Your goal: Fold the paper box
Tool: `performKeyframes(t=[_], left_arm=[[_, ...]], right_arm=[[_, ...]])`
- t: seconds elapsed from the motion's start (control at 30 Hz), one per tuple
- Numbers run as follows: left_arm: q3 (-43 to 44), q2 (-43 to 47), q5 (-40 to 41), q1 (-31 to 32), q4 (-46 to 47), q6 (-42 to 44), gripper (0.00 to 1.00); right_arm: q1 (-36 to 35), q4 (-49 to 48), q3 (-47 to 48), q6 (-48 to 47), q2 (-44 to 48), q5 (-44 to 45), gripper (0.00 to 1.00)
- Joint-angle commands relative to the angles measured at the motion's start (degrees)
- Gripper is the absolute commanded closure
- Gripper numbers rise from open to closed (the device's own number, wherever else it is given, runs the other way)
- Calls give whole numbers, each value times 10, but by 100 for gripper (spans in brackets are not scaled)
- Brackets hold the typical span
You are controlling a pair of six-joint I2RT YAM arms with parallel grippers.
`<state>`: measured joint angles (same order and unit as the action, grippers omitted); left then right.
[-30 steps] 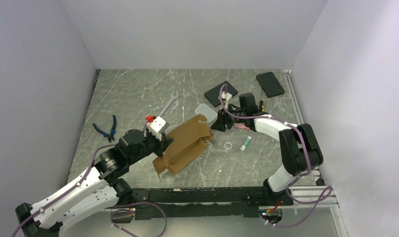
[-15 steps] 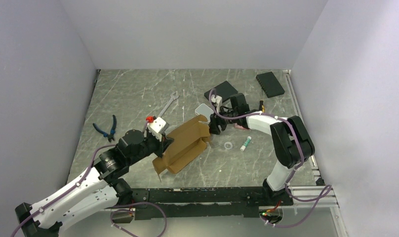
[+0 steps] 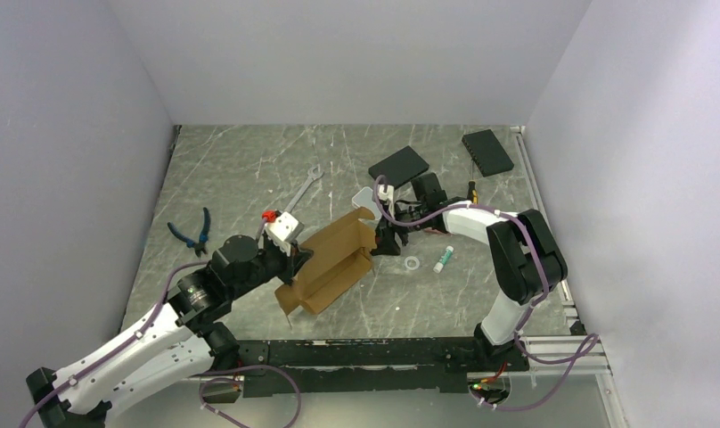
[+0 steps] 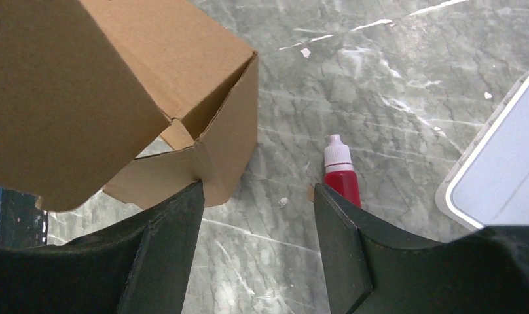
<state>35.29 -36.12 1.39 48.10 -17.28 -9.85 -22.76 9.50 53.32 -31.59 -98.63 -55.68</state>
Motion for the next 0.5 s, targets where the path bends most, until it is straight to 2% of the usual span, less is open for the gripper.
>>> performKeyframes(t=[0.0, 0.27, 0.47], left_arm=[[7, 1, -2, 3, -8, 7, 100], [-1, 15, -5, 6, -4, -3, 100], [-13, 39, 6, 5, -6, -16, 100]], right_arm=[[-3, -1, 1, -51, 19, -57, 34], [-7, -9, -1, -58, 22, -58, 33], [-13, 14, 1, -150, 25, -80, 29]])
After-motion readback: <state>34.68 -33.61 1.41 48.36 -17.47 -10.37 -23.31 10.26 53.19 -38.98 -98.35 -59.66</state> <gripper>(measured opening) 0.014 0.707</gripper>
